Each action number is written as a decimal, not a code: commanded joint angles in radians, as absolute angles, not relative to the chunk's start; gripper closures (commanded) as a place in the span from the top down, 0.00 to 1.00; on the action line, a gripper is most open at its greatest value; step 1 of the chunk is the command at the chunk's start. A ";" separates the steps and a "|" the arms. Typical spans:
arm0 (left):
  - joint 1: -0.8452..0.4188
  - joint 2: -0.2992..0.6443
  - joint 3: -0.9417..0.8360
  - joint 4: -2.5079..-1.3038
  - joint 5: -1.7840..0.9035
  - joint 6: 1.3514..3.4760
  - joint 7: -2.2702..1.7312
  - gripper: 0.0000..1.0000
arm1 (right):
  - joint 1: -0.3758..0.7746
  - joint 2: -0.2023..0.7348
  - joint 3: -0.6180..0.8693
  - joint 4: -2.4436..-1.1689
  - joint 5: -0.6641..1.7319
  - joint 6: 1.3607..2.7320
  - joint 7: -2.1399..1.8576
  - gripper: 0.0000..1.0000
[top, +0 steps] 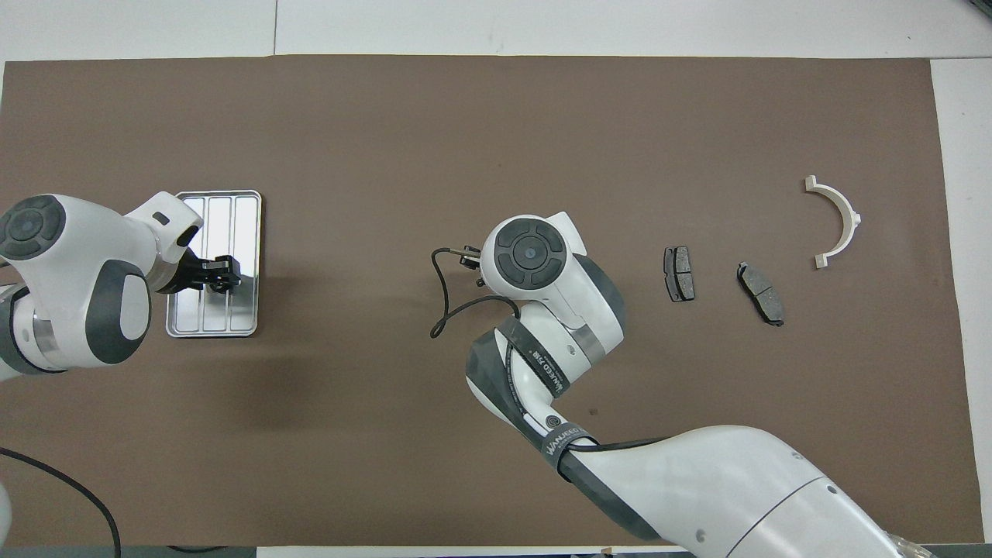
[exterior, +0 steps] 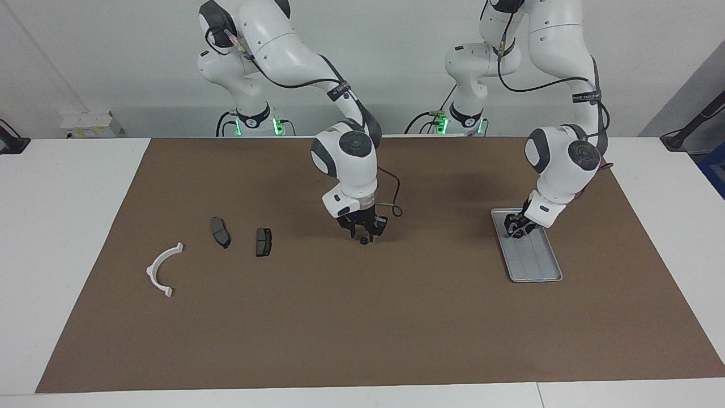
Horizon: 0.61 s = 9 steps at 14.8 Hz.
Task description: Pick bearing gear from pile to tray
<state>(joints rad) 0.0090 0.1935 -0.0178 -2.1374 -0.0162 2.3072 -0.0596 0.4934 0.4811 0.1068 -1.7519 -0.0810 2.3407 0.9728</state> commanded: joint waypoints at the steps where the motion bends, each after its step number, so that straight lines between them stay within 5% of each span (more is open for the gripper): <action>1: -0.023 0.173 -0.020 -2.015 -0.015 2.134 -0.101 0.65 | 0.456 0.466 0.114 -1.701 -0.084 2.289 0.934 0.69; 9: -0.363 0.241 -0.021 -1.852 -0.031 2.115 -0.691 0.76 | 0.149 0.391 0.115 -1.510 -0.077 2.100 0.151 0.83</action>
<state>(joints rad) -0.2994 0.1926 -0.0382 -1.9203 -0.0193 2.1128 -0.5784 0.2353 0.3819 0.0993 -1.5545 -0.0822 2.1247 0.3520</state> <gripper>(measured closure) 0.282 0.198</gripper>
